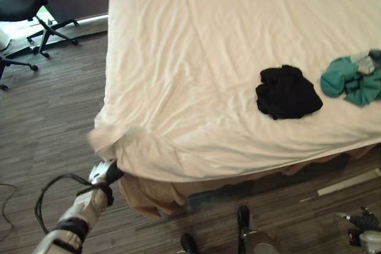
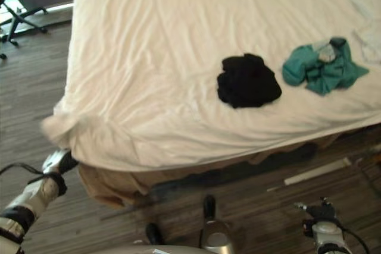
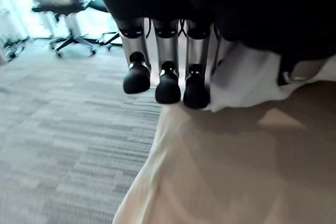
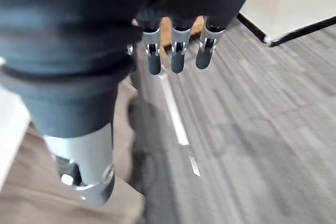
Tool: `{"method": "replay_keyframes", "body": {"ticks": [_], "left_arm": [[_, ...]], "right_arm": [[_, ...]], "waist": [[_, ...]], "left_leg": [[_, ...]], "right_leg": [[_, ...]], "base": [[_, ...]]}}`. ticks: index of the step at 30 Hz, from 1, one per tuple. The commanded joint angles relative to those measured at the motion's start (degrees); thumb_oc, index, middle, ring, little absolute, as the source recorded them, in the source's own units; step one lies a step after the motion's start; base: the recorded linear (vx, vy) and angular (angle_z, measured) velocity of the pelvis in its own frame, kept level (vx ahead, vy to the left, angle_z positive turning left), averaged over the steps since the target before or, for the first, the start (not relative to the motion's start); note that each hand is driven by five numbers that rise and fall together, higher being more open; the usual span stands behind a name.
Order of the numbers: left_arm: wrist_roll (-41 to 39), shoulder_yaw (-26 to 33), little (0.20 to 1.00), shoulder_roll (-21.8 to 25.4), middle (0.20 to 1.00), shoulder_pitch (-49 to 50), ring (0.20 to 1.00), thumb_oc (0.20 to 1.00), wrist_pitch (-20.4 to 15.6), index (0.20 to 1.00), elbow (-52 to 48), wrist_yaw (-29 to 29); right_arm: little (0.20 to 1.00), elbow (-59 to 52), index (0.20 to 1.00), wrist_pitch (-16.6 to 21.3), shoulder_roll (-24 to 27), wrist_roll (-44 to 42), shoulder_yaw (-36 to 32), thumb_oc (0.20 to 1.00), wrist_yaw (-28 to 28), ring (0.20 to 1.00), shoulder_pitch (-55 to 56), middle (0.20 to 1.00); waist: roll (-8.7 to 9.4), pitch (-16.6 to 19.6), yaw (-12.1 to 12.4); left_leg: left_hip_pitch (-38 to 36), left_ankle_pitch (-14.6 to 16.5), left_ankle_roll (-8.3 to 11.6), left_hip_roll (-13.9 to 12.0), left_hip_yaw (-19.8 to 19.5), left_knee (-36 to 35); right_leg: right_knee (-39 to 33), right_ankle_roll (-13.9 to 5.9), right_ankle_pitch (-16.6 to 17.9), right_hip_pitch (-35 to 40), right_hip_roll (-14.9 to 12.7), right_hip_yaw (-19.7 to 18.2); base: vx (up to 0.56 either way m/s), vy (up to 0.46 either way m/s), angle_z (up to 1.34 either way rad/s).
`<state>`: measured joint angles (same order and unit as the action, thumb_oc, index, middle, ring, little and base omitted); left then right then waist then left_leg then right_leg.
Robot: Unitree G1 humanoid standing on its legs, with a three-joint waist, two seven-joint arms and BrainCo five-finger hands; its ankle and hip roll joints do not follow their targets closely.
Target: Tidy up the quilt and then pick up the clothes from the bed and put them into the laundry hamper.
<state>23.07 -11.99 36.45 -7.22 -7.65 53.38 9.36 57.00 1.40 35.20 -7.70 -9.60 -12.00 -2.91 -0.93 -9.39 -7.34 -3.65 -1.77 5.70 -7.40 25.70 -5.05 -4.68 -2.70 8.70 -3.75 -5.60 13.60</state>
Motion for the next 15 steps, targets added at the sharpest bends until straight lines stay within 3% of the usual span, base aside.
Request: {"method": "replay_keyframes", "body": {"ticks": [1, 5, 7, 8, 9, 12, 15], "left_arm": [[-1.5, 8.7, 1.0, 0.7, 1.0, 9.6, 1.0, 1.0, 5.4, 1.0, 10.0, 1.2], [-4.1, 15.1, 1.0, -6.9, 1.0, 16.6, 1.0, 1.0, 7.4, 1.0, 19.8, 3.3], [-4.4, 15.4, 1.0, -7.2, 1.0, 17.0, 1.0, 1.0, 7.7, 1.0, 21.2, 3.2], [-4.3, 14.7, 1.0, -7.8, 1.0, 17.5, 1.0, 1.0, 7.9, 1.0, 22.7, 2.7], [-4.2, 14.8, 1.0, -7.9, 1.0, 17.5, 1.0, 1.0, 7.9, 1.0, 22.7, 2.7], [-5.3, 11.5, 1.0, -7.6, 1.0, 14.8, 1.0, 1.0, 7.5, 1.0, 22.1, 3.0], [-9.7, 7.2, 1.0, -7.4, 1.0, 9.8, 1.0, 1.0, 5.9, 1.0, 19.7, 4.9]], "right_arm": [[1.0, -10.6, 1.0, 1.2, 5.1, 5.7, -3.3, 1.0, -6.3, 1.0, 3.9, 1.0], [1.0, -29.8, 1.0, 2.8, 10.1, 12.6, -3.8, 1.0, -7.7, 1.0, 0.5, 1.0], [1.0, -31.6, 1.0, 3.5, 11.6, 12.6, -1.5, 1.0, -7.0, 1.0, -2.5, 1.0], [0.3, -34.2, 0.3, 4.4, 12.2, 10.7, 2.3, 0.3, -5.4, 0.3, -7.7, 0.3], [0.2, -34.1, 0.2, 4.5, 12.2, 10.6, 2.4, 0.2, -5.4, 0.2, -7.9, 0.2], [0.2, -35.6, 0.2, 6.5, 11.8, 6.5, 12.5, 0.2, -5.1, 0.2, -21.7, 0.2], [0.2, -34.2, 0.2, 7.7, 10.8, 2.0, 20.2, 0.2, -6.3, 0.2, -35.4, 0.2]], "waist": [[0.72, 0.3, 2.3], [2.09, 0.6, 5.1], [2.39, 0.2, 5.9], [2.82, -0.5, 7.2], [2.82, -0.5, 7.1], [2.84, -4.5, 9.4], [1.65, -9.2, 11.3]], "left_leg": [[-0.6, -1.0, 1.4, -1.6, -2.0, 0.0], [-0.8, -0.6, 0.85, -1.5, -3.0, 0.0], [-0.5, -0.7, 0.83, -1.6, -3.3, 0.0], [0.6, -1.1, 0.88, -1.8, -3.9, 0.0], [0.6, -1.1, 0.87, -1.8, -4.0, 0.0], [5.0, -2.6, 0.99, -1.8, -5.8, 0.0], [10.4, -4.3, 1.38, -2.2, -7.1, 1.0]], "right_leg": [[0.4, -9.45, -3.6, 3.3, -5.5, -0.4], [0.8, -9.21, -3.8, 3.7, -5.5, 0.2], [0.9, -9.11, -3.8, 3.5, -5.5, 0.4], [1.0, -9.08, -3.8, 3.0, -5.6, 0.9], [1.1, -9.08, -3.8, 2.9, -5.6, 0.9], [2.4, -8.94, -3.7, -0.7, -5.9, 1.4], [4.8, -8.53, -3.6, -5.9, -6.7, 1.9]], "base": [[0.05, 0.085, 0.06], [0.02, 0.053, 0.1], [-0.04, 0.001, 0.12], [-0.07, -0.014, 0.16], [-0.11, -0.018, 0.18], [-0.22, -0.018, 0.32], [-0.23, -0.013, 0.31]]}}
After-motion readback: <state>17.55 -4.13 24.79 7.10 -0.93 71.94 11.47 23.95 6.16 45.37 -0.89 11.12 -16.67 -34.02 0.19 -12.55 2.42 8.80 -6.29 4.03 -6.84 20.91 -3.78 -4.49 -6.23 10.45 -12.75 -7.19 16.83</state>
